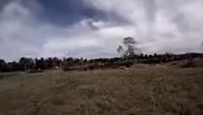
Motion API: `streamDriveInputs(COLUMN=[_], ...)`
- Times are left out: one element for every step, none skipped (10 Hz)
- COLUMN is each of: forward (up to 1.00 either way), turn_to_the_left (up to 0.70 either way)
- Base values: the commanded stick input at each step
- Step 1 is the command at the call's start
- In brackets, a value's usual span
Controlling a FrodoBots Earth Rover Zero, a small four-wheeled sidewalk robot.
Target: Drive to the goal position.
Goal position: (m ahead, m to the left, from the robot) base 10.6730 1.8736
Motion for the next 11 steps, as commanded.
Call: streamDriveInputs(forward=[0.7, 0.7, 0.7, 0.7, 0.7, 0.7, 0.7, 0.7, 0.7, 0.7, 0.7], turn_to_the_left=[0.27, 0.27, 0.27, 0.27, 0.27, 0.27, 0.27, 0.27, 0.27, 0.27, 0.27])
